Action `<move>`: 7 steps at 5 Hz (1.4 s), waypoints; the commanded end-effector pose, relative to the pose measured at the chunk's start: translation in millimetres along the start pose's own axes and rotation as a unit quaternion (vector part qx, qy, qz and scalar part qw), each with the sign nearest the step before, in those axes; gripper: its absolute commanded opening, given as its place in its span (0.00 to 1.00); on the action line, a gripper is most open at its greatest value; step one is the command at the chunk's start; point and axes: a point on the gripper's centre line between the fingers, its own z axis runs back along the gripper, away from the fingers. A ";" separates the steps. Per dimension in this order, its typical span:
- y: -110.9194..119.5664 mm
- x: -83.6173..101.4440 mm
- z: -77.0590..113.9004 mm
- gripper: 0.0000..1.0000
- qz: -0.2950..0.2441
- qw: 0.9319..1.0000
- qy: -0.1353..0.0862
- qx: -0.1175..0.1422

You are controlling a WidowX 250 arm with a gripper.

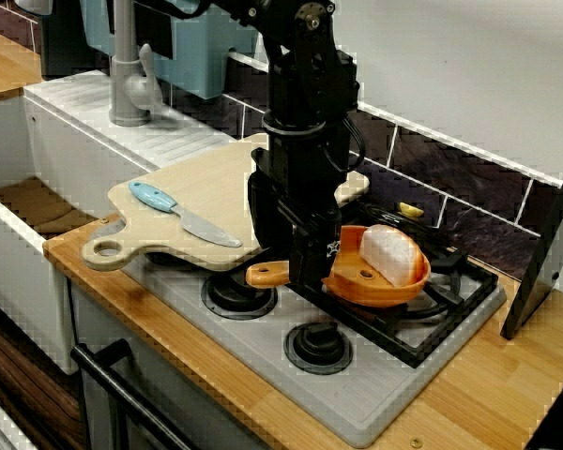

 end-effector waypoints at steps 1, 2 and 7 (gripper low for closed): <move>0.0 0.0 0.0 1.00 0.000 1.000 0.000 0.000; 3.8 10.7 26.5 1.00 -0.027 0.999 -0.011 -0.038; -11.4 61.3 45.2 1.00 -0.355 0.926 -0.121 -0.044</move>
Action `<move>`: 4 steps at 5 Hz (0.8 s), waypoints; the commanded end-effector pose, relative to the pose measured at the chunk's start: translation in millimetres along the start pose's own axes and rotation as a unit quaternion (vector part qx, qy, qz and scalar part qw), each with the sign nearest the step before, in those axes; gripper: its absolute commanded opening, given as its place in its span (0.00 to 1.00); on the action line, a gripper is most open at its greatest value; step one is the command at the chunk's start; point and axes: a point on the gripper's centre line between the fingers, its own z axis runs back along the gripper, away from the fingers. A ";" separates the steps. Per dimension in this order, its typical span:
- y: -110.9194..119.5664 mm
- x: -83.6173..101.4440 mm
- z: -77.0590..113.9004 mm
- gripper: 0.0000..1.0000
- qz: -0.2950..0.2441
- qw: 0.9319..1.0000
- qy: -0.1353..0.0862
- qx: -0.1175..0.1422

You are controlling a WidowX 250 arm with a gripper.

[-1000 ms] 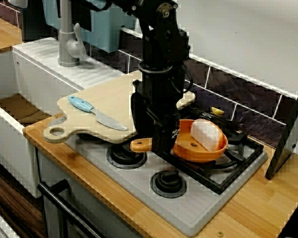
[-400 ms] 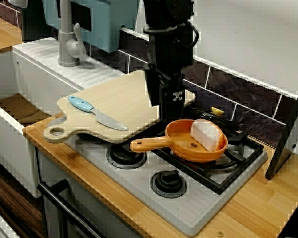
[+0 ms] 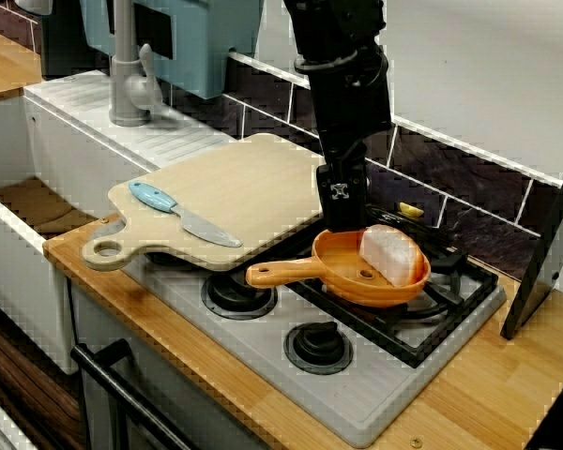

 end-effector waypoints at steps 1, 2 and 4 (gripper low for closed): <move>11.3 30.2 3.8 1.00 -0.086 0.996 -0.006 0.018; 17.7 37.2 -2.0 1.00 -0.128 0.992 0.007 0.014; 20.7 37.8 -14.6 1.00 -0.185 0.982 0.020 -0.005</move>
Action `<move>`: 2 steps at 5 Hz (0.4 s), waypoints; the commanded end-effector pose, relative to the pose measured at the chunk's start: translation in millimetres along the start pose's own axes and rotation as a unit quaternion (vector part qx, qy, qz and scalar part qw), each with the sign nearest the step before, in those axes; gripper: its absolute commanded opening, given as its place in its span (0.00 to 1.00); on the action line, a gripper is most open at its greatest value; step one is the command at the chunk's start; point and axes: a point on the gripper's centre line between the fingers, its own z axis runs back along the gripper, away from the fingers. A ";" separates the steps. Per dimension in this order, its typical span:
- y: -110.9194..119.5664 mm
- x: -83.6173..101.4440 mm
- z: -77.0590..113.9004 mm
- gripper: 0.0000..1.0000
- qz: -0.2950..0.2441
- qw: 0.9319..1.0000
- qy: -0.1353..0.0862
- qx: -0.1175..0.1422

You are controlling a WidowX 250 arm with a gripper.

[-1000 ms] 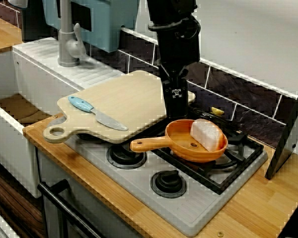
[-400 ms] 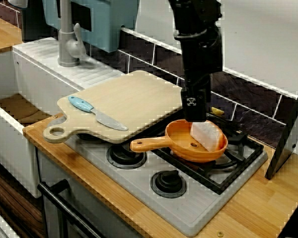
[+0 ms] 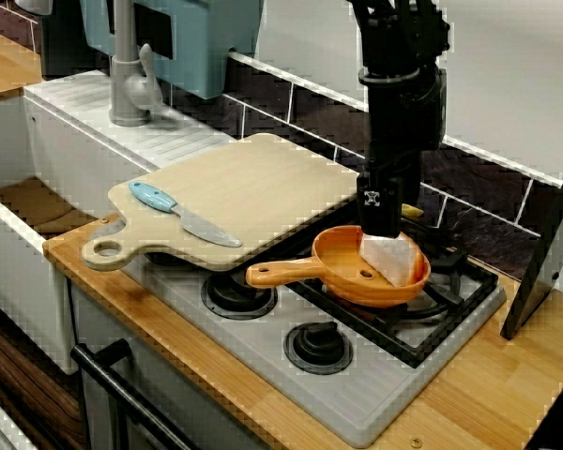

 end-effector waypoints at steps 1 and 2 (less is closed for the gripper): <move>0.0 7.2 12.1 1.00 -0.038 0.999 -0.023 0.015; -3.8 5.8 2.9 1.00 -0.032 0.999 -0.018 0.017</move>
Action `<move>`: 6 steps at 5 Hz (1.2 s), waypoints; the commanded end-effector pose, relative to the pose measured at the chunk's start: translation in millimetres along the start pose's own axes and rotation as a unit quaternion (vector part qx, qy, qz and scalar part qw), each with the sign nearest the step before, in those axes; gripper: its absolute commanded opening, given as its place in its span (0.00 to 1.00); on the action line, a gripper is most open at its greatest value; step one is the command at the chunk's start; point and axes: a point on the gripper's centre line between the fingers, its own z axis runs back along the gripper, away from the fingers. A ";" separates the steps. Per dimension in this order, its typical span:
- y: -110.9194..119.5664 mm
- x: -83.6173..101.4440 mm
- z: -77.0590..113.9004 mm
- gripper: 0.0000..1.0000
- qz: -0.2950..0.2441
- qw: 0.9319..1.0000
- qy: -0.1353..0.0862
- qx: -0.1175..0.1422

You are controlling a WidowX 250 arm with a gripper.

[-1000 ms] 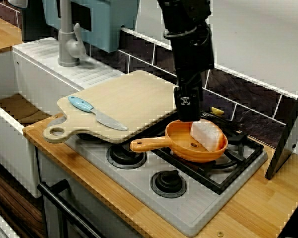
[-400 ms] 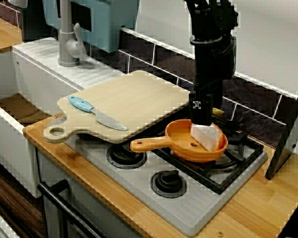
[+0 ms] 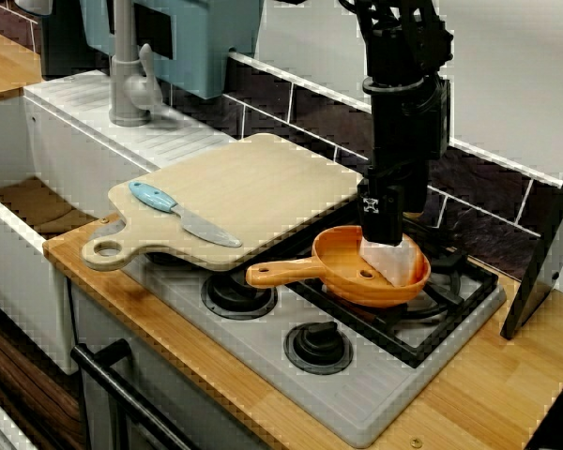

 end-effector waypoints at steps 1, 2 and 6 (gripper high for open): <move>-5.2 3.4 -2.9 1.00 0.005 1.000 -0.003 0.015; -1.6 3.1 -7.9 1.00 0.013 1.000 0.001 0.015; 3.6 2.9 -2.1 1.00 0.030 0.999 0.004 0.016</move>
